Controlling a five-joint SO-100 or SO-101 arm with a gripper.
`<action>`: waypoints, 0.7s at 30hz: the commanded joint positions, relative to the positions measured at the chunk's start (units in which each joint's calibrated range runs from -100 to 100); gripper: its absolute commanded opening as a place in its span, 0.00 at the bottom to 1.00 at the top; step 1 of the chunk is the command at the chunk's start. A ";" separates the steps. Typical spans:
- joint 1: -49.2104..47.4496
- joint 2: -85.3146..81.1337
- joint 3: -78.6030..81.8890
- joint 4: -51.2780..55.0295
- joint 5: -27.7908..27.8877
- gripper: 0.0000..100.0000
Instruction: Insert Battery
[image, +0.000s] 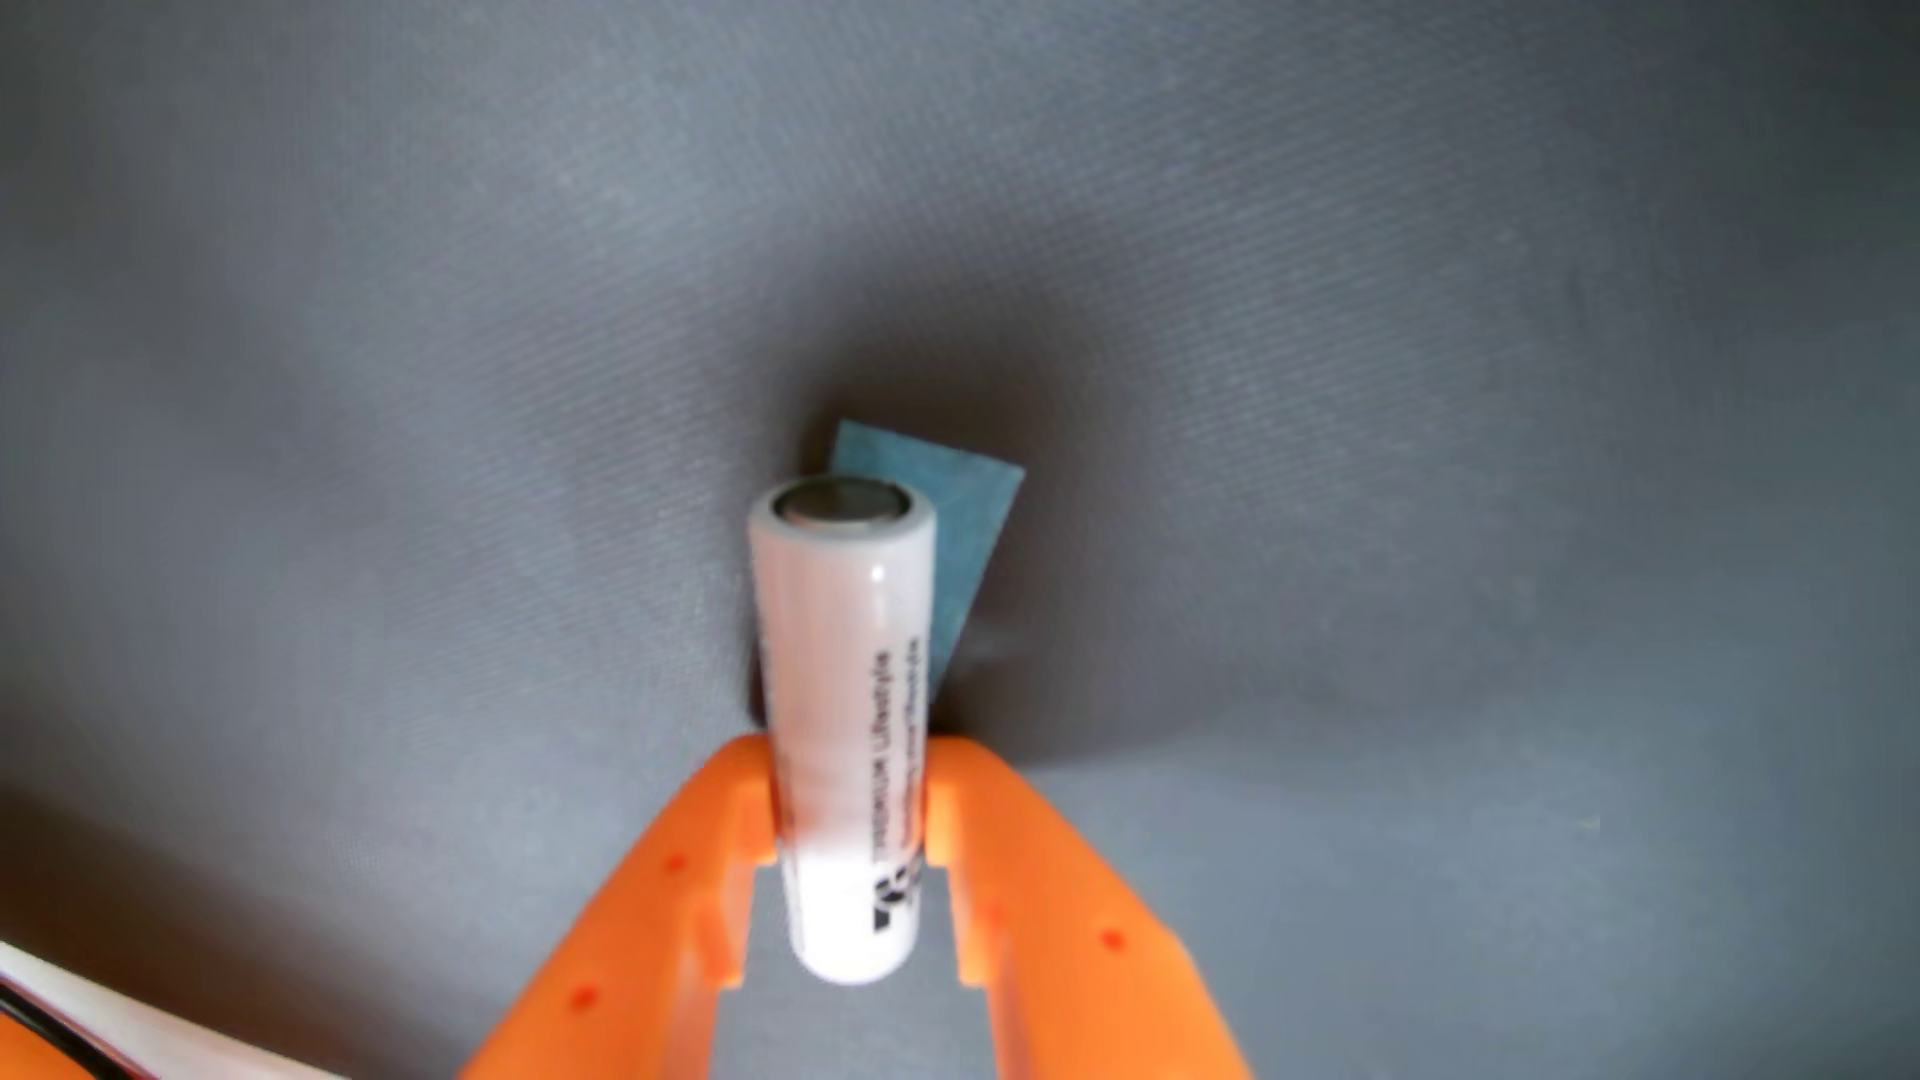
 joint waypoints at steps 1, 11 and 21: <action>0.98 -7.19 0.01 0.73 -1.28 0.02; -2.21 -34.04 11.45 1.16 -4.16 0.02; -23.93 -41.87 12.44 10.30 -16.98 0.02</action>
